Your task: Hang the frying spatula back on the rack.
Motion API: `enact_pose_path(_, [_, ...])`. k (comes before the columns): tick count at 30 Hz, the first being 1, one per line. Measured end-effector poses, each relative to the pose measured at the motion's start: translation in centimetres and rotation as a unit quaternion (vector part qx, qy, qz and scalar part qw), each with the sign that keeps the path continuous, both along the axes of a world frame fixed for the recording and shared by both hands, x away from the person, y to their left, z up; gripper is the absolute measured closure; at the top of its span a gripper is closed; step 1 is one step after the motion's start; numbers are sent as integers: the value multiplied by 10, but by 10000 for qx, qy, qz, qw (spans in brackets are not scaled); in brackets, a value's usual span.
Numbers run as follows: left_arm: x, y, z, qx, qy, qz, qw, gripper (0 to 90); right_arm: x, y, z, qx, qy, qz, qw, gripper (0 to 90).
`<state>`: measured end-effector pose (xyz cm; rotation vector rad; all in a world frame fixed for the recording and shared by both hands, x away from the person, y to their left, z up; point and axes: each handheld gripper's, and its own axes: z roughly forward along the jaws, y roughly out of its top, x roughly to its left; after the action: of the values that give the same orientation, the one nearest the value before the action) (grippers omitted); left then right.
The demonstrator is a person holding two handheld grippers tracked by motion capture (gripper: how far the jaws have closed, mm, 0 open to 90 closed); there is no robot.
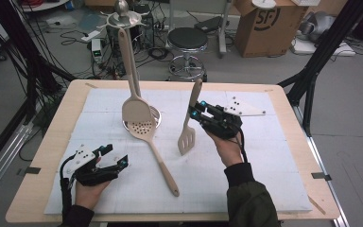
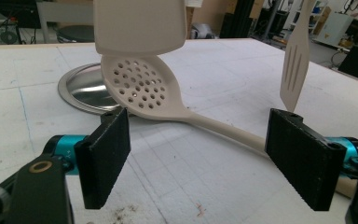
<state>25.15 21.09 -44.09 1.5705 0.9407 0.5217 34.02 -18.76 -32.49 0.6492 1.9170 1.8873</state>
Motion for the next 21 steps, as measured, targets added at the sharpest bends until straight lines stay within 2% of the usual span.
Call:
enact_pose_path(10, [0,0,0,-7,4,19,10000,228,10,3,5,530,58,139,9985,729])
enact_pose_path(21, [-2,4,-1,-10,3,82,10000,228,18,17,14,637,17,271,9976,730])
